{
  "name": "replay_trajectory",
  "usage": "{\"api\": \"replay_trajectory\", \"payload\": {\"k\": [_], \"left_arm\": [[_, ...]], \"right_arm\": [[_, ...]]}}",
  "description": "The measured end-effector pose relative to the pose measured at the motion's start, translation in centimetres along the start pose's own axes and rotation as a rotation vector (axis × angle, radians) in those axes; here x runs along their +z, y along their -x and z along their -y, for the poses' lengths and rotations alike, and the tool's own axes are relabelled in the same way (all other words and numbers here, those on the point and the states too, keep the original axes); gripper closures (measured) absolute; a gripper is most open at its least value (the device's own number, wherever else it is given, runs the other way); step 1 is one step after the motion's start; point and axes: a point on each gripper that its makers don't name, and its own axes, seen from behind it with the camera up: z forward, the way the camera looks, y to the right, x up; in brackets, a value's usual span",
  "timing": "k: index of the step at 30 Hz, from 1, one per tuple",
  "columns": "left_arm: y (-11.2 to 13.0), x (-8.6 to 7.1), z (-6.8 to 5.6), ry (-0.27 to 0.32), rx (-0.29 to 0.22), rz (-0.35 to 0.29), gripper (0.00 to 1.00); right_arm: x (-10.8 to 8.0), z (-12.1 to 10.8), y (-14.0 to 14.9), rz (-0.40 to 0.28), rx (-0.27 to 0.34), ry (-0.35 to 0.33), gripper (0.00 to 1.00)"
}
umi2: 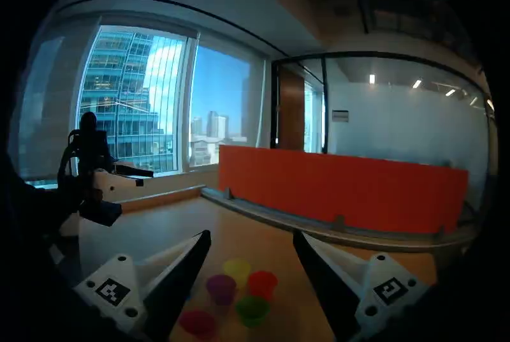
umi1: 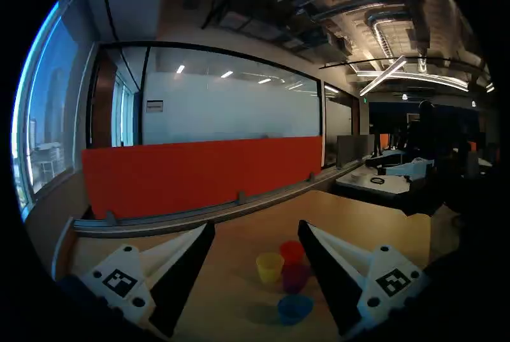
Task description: Pour water
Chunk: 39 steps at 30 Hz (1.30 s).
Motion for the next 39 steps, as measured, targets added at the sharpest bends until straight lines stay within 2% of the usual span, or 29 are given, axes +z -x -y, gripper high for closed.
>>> {"api": "replay_trajectory", "payload": {"k": [8,17,26,39], "left_arm": [[-0.3,-0.3,-0.6,0.037,0.001,0.004,0.03],[1.2,0.1,-1.5,0.077,0.018,0.037,0.03],[3.6,0.5,-2.4,0.123,0.008,0.067,0.03],[7.7,1.6,-3.0,0.173,-0.013,0.121,0.03]], "right_arm": [[0.1,0.5,0.3,0.028,-0.031,-0.014,0.0],[0.3,1.2,1.3,0.062,-0.032,-0.049,0.0],[0.8,1.4,3.1,0.102,-0.012,-0.081,0.0],[1.4,0.9,6.2,0.153,-0.016,-0.094,0.0]]}}
